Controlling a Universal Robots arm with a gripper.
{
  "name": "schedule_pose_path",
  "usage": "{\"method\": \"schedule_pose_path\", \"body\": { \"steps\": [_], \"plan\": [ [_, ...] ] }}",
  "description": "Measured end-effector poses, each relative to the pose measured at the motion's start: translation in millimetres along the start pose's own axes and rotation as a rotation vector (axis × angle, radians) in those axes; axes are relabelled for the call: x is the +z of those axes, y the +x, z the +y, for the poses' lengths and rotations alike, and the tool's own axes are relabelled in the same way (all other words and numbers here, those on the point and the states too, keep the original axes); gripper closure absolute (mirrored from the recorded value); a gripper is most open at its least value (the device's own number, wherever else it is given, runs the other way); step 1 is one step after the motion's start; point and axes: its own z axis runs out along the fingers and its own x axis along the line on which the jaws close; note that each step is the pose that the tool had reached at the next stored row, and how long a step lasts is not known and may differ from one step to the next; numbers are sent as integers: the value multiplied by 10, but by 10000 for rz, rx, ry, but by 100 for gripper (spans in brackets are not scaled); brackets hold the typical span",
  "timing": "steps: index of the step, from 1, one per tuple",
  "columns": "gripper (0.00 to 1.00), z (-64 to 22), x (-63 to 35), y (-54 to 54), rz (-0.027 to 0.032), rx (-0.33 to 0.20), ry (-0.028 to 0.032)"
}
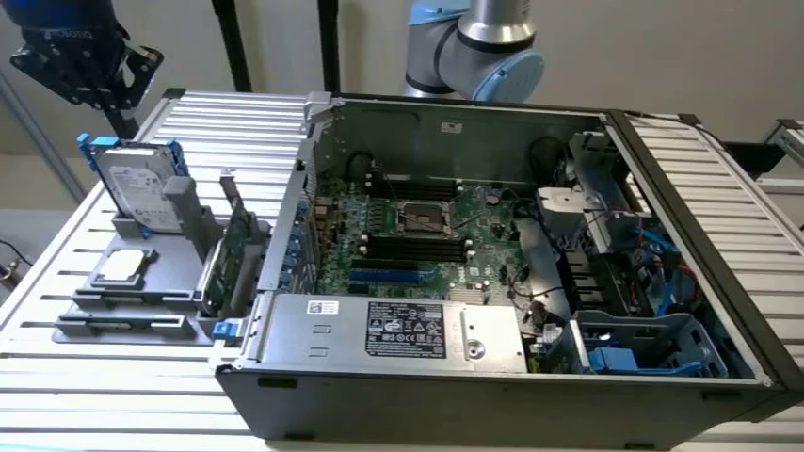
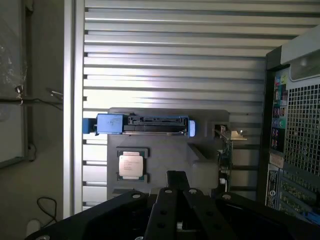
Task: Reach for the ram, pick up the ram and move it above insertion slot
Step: 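Reach for the ram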
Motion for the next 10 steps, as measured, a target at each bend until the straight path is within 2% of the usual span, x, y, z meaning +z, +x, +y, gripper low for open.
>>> {"method": "schedule_pose_path", "body": {
  "steps": [5,7,10],
  "plan": [
    [90,-12,-2,1,3,0,1],
    [90,-68,-3,1,2,1,1],
    [90,-205,-7,4,5,0,0]
  ]
}}
